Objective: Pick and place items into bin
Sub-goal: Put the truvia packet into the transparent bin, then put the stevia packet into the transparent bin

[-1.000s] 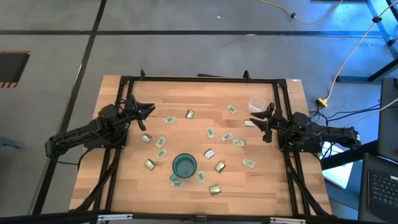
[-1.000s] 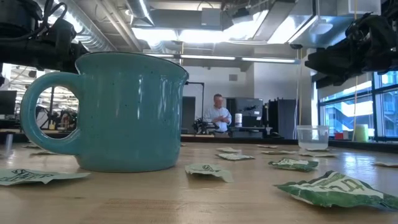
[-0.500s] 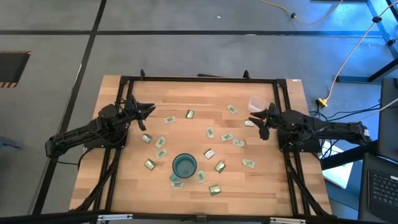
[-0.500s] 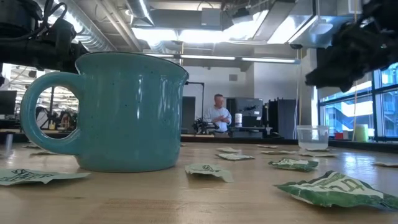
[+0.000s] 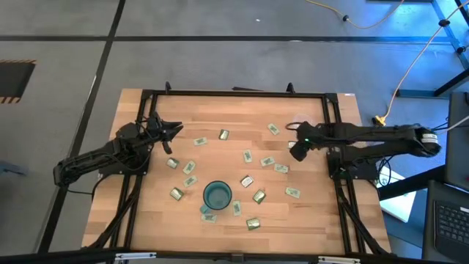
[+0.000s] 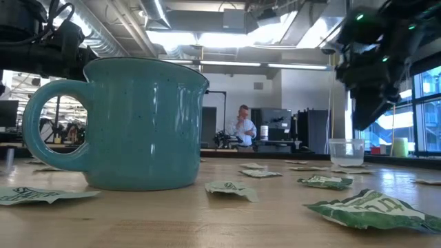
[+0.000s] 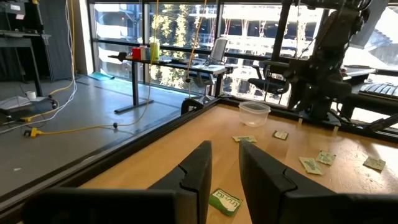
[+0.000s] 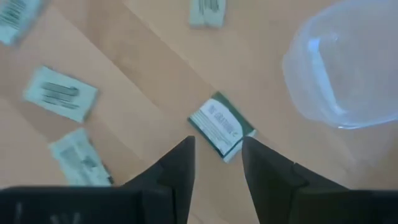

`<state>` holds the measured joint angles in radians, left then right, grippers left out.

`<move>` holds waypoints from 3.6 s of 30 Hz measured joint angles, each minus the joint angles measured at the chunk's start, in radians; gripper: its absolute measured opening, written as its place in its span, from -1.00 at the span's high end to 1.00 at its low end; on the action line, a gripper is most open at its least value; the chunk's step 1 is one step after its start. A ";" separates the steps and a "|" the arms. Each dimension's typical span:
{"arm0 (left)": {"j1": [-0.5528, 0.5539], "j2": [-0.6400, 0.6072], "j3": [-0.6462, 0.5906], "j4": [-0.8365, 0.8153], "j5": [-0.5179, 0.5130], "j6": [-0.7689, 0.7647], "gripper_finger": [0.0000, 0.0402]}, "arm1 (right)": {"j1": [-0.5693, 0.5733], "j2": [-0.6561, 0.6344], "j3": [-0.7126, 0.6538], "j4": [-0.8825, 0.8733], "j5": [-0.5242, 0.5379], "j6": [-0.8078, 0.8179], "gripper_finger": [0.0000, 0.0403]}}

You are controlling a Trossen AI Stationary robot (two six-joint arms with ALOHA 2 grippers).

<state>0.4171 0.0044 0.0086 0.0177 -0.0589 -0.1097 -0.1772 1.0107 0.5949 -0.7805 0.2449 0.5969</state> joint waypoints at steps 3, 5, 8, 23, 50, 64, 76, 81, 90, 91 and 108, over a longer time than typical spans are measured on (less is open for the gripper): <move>0.000 0.000 0.000 0.000 0.000 0.000 0.63 | -0.026 0.105 0.017 0.003 -0.025 -0.003 0.33; 0.000 0.000 0.000 0.000 0.000 0.000 0.63 | -0.039 0.167 0.018 0.002 -0.041 -0.002 0.33; 0.000 0.000 0.000 0.000 0.000 0.000 0.63 | -0.051 0.249 0.018 0.002 -0.044 -0.002 0.33; 0.000 0.000 0.000 0.000 0.000 0.000 0.63 | -0.142 0.436 0.022 0.119 -0.102 -0.023 0.34; 0.000 0.000 0.000 0.000 0.000 0.000 0.63 | -0.158 0.221 0.141 -0.012 -0.125 -0.132 0.92; 0.000 0.000 0.000 0.000 0.000 0.000 0.63 | -0.343 0.243 0.316 -0.232 0.024 -0.139 0.91; 0.000 0.000 0.000 0.000 0.000 0.000 0.63 | -0.444 0.425 0.316 -0.217 0.025 -0.234 0.91; 0.000 0.000 0.000 0.000 0.000 0.000 0.63 | -0.445 0.479 0.316 -0.209 0.025 -0.267 0.91; 0.000 0.000 0.000 0.000 0.000 0.000 0.63 | -0.444 0.493 0.316 -0.196 0.025 -0.266 0.91; 0.000 0.000 0.000 0.000 0.000 0.000 0.63 | -0.444 0.493 0.316 -0.196 0.025 -0.266 0.91; 0.000 0.000 0.000 0.000 0.000 0.000 0.63 | -0.444 0.492 0.363 -0.239 0.115 -0.260 0.46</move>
<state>0.4169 0.0044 0.0086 0.0174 -0.0586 -0.1097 -0.6212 1.5028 0.9578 -1.0193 0.3595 0.3370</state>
